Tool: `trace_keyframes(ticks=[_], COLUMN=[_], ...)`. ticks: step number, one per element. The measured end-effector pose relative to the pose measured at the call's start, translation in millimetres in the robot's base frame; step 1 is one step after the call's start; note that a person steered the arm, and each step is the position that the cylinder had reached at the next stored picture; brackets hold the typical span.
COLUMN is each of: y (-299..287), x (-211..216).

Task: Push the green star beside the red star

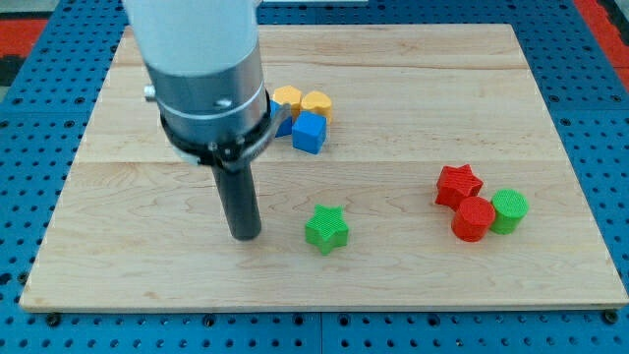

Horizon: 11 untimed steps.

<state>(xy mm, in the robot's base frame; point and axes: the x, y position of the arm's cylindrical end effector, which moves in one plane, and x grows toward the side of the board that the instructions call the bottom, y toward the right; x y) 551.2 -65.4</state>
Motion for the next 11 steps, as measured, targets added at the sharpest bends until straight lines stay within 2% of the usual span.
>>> trace_keyframes(ticks=[2,3,4,6,8,9,10,11], y=[164,139,53,117,169,165,110,110], x=[-5,-1,4,-28,-28,-28,-16,-16])
